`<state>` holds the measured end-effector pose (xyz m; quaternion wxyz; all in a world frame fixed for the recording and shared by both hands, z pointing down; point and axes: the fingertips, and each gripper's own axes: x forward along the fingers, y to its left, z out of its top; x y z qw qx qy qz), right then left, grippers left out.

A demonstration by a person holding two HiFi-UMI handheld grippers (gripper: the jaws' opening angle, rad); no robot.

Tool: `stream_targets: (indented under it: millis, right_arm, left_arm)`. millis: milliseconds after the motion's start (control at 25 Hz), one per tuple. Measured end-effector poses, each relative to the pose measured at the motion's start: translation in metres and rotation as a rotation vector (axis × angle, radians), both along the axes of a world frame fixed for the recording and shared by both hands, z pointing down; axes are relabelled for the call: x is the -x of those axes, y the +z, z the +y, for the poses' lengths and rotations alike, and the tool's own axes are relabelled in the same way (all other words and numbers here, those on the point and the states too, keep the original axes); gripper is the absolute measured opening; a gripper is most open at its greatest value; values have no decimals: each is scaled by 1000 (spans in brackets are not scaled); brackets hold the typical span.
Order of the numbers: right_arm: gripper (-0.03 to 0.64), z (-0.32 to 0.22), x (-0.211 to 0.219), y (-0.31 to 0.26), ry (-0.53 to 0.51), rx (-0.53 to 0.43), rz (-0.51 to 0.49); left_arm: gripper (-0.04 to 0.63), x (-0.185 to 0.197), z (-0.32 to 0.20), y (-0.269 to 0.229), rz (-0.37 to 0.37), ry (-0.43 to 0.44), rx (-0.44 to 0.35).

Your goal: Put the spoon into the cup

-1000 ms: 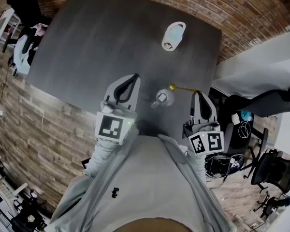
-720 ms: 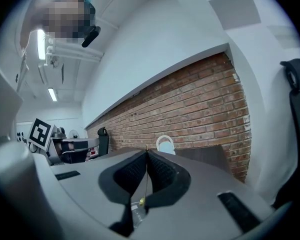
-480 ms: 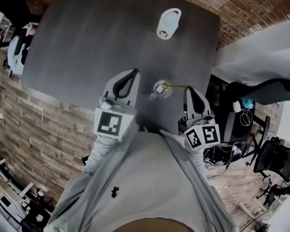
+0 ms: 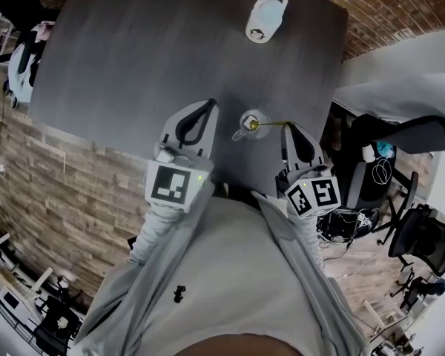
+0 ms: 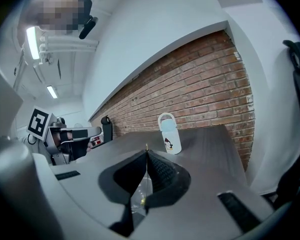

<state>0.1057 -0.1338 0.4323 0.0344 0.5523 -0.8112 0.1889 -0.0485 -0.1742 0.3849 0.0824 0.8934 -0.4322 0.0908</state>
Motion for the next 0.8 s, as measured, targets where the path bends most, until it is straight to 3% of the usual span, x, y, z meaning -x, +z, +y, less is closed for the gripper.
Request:
stream_targets:
  millis: [800]
  right_arm:
    - [20, -7, 4, 50, 5, 74, -42]
  left_arm:
    - [20, 7, 3, 29, -15, -14, 64]
